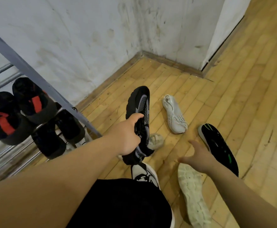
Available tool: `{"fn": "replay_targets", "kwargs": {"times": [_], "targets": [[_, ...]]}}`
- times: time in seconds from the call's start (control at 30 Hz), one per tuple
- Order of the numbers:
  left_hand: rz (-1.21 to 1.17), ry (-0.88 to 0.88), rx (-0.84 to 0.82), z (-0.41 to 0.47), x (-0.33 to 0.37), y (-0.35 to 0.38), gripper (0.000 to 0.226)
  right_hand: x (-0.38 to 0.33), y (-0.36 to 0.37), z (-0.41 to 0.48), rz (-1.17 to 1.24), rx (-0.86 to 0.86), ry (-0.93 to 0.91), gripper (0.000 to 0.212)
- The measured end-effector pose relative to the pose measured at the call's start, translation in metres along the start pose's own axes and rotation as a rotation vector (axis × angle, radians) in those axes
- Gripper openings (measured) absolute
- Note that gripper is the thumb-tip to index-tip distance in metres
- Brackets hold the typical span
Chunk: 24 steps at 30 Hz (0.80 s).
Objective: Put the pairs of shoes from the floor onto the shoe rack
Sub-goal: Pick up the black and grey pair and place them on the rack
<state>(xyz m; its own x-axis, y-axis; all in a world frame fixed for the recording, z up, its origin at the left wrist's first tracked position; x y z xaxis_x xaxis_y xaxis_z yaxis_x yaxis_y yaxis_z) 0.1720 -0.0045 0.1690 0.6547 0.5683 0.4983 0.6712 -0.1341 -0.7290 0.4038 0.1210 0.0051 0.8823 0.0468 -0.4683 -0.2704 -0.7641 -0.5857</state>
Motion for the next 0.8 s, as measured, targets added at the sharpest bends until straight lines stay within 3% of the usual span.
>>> {"fn": "replay_targets", "kwargs": {"times": [0.1, 0.23, 0.33, 0.43, 0.5, 0.57, 0.63, 0.67, 0.8], "targets": [[0.021, -0.021, -0.054, 0.006, -0.011, 0.007, 0.083, 0.051, 0.059, 0.023, -0.178, -0.087, 0.205, 0.121], [-0.005, -0.029, -0.070, 0.011, -0.016, 0.010, 0.085, 0.066, 0.090, 0.026, -0.302, -0.022, 0.245, 0.098], [-0.017, -0.035, -0.073, 0.013, -0.020, 0.009, 0.085, 0.063, 0.090, 0.033, -0.311, -0.037, 0.285, 0.108], [-0.045, -0.033, -0.082, 0.014, -0.024, 0.008, 0.085, 0.050, 0.087, 0.047, -0.058, -0.222, 0.129, 0.119], [-0.052, -0.018, -0.088, 0.016, -0.026, 0.008, 0.085, 0.036, 0.069, 0.048, 0.235, -0.348, 0.032, 0.107], [-0.068, -0.005, -0.094, 0.018, -0.027, 0.007, 0.085, 0.038, 0.035, 0.061, 0.399, -0.179, 0.033, 0.091], [-0.087, 0.003, -0.109, 0.016, -0.025, 0.008, 0.086, 0.051, 0.003, 0.066, 0.341, 0.111, 0.111, 0.079], [-0.084, 0.008, -0.118, 0.014, -0.024, 0.009, 0.086, 0.054, -0.001, 0.064, 0.294, 0.174, 0.145, 0.078], [-0.127, 0.005, -0.131, 0.016, -0.023, 0.009, 0.087, 0.035, 0.046, 0.045, 0.197, 0.007, 0.092, 0.095]]}}
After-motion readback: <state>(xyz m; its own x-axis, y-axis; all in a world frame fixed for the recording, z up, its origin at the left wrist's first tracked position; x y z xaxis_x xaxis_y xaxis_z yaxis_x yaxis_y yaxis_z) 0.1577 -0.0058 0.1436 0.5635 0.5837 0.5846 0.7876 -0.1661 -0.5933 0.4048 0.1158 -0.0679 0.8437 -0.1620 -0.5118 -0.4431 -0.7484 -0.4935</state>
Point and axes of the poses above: each hand's wrist, its own z-axis towards the middle knuckle, its own y-axis out of the palm, x = y × z, the point moved 8 cm from there along z, towards the middle knuckle, and after that the axes turned 5 degrees about y, right-handed, at the moved point
